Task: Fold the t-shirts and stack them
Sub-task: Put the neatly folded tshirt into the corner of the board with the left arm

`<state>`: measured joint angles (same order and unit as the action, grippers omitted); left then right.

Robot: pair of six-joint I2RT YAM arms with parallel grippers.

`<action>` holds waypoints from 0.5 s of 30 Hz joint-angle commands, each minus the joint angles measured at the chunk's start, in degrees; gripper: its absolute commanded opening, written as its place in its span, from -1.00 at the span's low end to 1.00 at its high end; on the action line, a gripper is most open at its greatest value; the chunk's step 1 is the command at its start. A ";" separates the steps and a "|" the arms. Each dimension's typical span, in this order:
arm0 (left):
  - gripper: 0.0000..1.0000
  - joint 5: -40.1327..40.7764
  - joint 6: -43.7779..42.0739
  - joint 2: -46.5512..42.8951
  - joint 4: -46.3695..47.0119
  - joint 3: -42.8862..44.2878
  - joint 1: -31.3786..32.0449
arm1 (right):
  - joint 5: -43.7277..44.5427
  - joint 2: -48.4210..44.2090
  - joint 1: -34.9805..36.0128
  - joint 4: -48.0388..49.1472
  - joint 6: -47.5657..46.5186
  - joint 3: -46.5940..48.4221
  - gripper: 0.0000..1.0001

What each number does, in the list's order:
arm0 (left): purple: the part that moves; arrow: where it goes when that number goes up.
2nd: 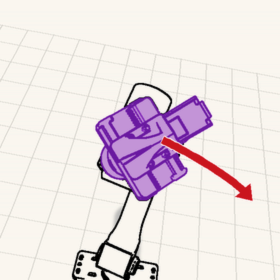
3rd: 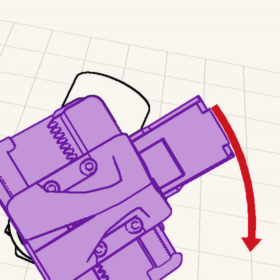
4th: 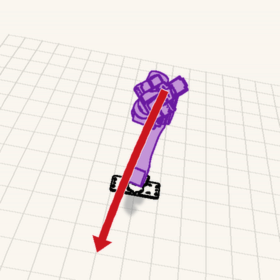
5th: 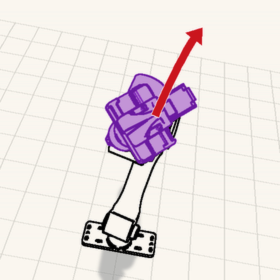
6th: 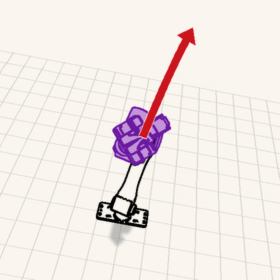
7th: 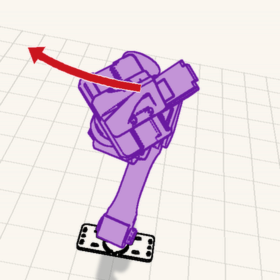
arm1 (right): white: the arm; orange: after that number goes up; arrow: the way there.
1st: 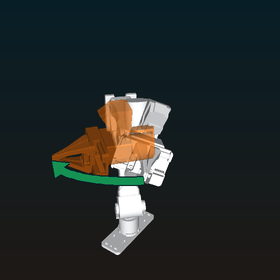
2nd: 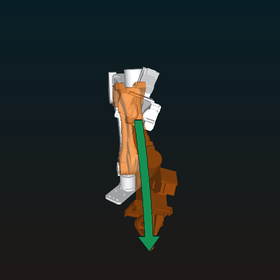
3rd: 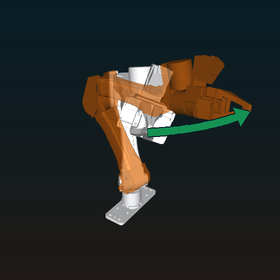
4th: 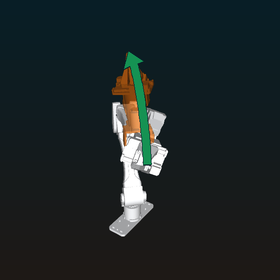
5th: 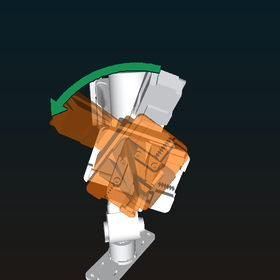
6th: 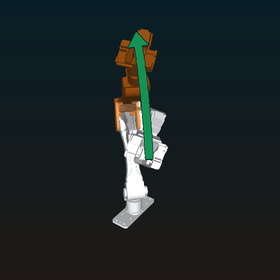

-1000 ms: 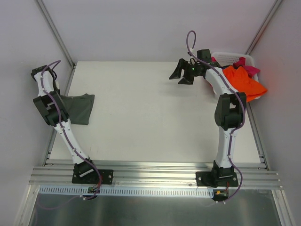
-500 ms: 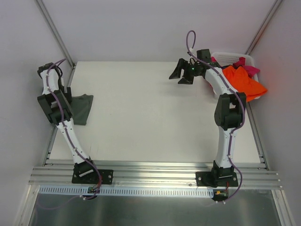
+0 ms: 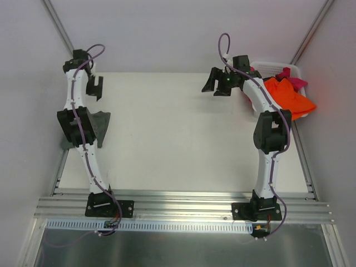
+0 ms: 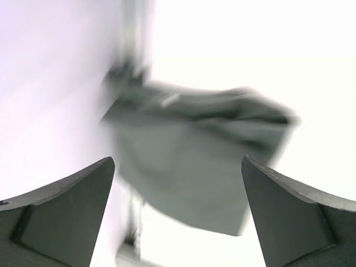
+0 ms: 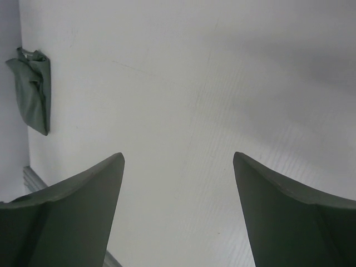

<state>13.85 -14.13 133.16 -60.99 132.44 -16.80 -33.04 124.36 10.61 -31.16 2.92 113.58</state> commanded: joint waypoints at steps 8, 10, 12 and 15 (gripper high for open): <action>0.98 -29.64 19.12 -11.70 13.87 6.78 15.48 | 19.31 -10.53 -0.32 -3.39 -17.07 3.58 0.70; 0.99 -33.43 26.30 -11.88 19.32 6.60 16.26 | 22.31 -11.76 -2.26 -2.86 -17.77 5.23 0.71; 0.99 -32.66 25.83 -10.65 20.91 10.28 18.54 | 24.67 -11.68 -3.75 -3.73 -18.47 7.43 0.72; 0.98 -33.96 22.13 -10.55 23.45 13.02 21.80 | 25.31 -13.26 -5.95 -4.44 -18.30 10.25 0.78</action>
<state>-14.76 5.63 123.52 -43.57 141.56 1.67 -12.32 116.57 7.22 -35.40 -12.84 119.46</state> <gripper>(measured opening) 0.992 0.879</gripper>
